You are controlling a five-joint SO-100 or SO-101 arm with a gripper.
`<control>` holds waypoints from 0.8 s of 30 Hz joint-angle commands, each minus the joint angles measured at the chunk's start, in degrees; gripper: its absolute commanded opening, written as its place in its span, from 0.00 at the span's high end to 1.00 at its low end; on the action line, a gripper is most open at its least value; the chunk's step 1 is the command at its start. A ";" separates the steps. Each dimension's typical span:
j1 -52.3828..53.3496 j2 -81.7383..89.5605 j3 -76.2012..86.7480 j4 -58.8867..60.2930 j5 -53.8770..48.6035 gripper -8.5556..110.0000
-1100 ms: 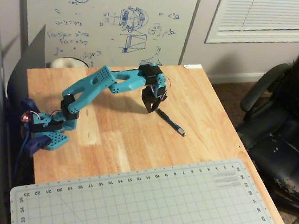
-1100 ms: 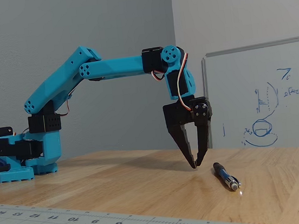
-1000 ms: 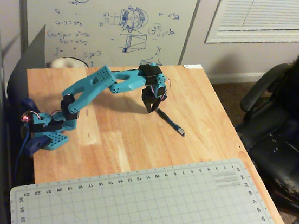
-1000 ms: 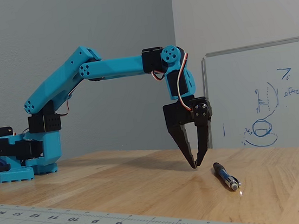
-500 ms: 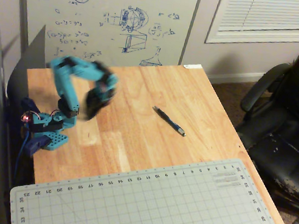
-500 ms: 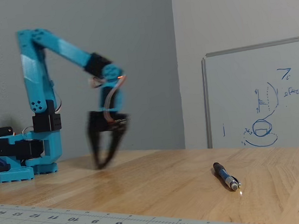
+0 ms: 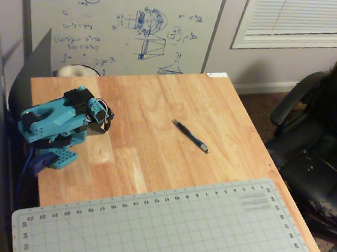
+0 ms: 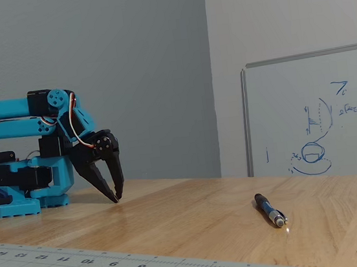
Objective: Touch the pen.
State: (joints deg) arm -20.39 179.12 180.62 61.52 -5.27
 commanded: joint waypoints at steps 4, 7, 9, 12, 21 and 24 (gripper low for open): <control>0.18 1.49 -2.64 -1.32 0.18 0.92; 0.18 0.88 -7.47 -1.41 0.26 0.92; 0.18 -2.55 -10.99 -1.32 0.26 0.92; 0.18 -13.45 -18.46 -1.85 0.18 0.92; 2.37 -52.73 -53.88 -1.23 0.18 0.92; 6.06 -63.02 -64.16 -1.14 0.09 0.92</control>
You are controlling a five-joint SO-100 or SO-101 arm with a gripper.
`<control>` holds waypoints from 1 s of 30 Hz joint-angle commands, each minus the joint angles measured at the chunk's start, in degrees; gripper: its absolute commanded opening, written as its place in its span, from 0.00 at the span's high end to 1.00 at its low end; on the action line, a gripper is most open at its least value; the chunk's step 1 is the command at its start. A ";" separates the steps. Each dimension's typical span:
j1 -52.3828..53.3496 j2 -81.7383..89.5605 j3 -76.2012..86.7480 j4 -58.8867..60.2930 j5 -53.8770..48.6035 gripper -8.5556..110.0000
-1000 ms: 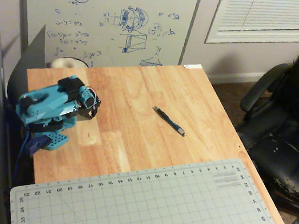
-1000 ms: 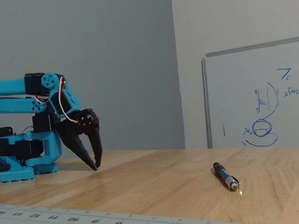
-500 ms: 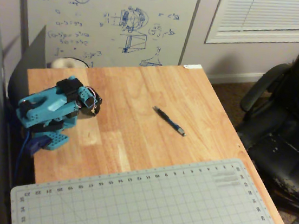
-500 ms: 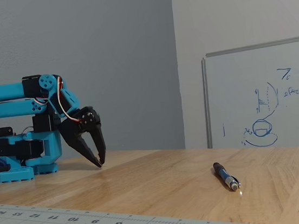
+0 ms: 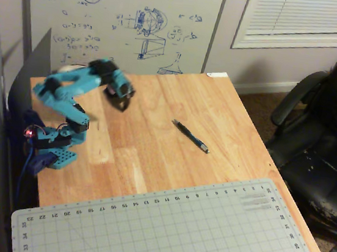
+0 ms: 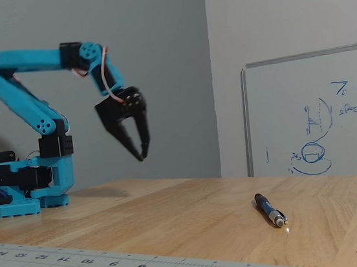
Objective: Touch the pen.
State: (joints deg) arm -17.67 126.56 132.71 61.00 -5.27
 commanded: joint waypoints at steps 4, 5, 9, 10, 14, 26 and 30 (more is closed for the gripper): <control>8.96 -22.59 -28.30 -0.62 -0.09 0.92; 10.02 -25.31 -30.85 -0.62 -0.18 0.92; 13.54 -34.98 -41.48 -0.62 -3.96 0.92; 14.33 -37.18 -44.03 -0.62 -5.19 0.92; 16.61 -46.41 -54.32 -1.32 -8.70 0.92; 15.91 -73.21 -85.43 -1.41 -8.96 0.92; 15.82 -80.16 -93.69 -0.88 -9.05 0.92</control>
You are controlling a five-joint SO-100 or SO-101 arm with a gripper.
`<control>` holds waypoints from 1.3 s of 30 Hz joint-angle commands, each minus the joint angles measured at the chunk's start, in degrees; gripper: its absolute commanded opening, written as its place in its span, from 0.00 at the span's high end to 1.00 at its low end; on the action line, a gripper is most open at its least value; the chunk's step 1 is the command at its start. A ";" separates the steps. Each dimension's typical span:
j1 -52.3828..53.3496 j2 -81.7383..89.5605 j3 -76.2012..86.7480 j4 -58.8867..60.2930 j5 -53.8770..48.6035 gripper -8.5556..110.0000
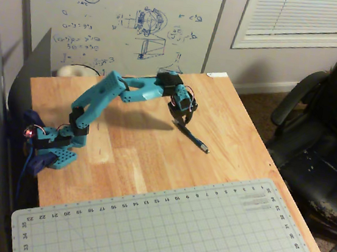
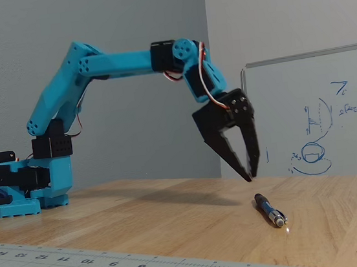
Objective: Touch the pen.
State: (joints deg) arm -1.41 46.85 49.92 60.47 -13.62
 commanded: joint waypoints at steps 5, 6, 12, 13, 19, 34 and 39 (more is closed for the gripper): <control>-0.53 -6.50 -15.73 -0.09 -0.70 0.92; -0.53 -6.94 -16.00 -0.09 -0.70 0.92; -0.53 -7.73 -16.44 0.00 -0.70 0.92; -0.53 -7.73 -16.44 0.00 -0.70 0.92; -0.44 -7.73 -16.61 0.09 -0.70 0.92; -0.35 -5.45 -16.52 6.77 -0.70 0.92; -0.35 -5.45 -16.96 9.67 -0.70 0.92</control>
State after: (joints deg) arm -1.14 36.56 36.83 68.55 -13.71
